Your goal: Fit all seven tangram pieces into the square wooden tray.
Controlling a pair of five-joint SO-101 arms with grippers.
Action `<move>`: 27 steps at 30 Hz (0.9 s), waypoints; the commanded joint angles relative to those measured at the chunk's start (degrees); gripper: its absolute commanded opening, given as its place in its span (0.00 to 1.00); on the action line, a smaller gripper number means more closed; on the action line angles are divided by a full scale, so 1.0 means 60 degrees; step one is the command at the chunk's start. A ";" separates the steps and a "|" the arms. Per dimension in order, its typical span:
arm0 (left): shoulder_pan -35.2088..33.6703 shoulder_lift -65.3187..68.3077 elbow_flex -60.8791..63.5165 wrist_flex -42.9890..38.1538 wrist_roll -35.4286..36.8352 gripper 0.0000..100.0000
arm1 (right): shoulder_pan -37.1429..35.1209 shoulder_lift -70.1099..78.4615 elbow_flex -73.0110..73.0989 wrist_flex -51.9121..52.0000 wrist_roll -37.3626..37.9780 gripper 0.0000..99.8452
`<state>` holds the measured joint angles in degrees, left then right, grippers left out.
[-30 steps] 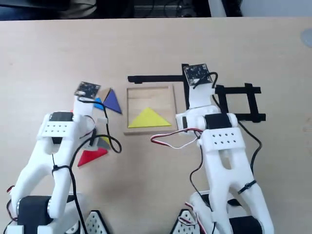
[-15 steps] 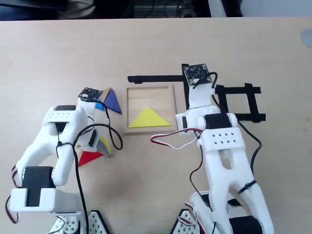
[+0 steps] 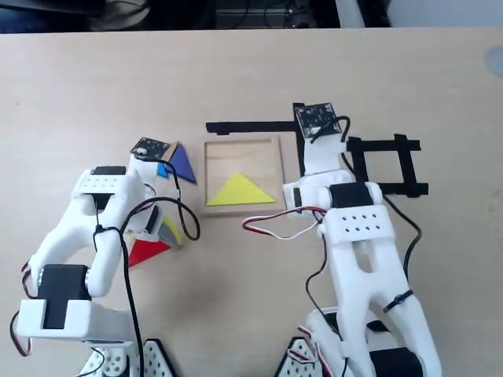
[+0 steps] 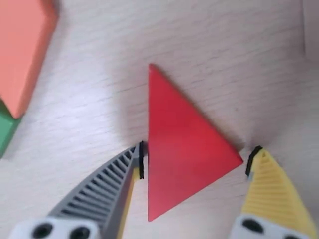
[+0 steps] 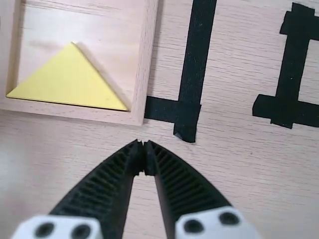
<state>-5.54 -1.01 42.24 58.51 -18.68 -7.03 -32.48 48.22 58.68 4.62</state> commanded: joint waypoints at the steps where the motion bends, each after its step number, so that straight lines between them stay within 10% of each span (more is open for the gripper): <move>1: 0.0081 -0.0044 -0.0344 -0.0088 -0.0059 0.34 | -0.0117 0.0037 -0.0037 -0.0132 0.0088 0.01; 27: 0.0476 0.0762 -0.0696 0.0132 -0.0791 0.09 | -0.0117 0.0037 -0.0022 -0.0132 0.0088 0.01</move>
<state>-4.48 2.86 38.73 59.47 -22.99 -7.03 -32.48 48.22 58.68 4.62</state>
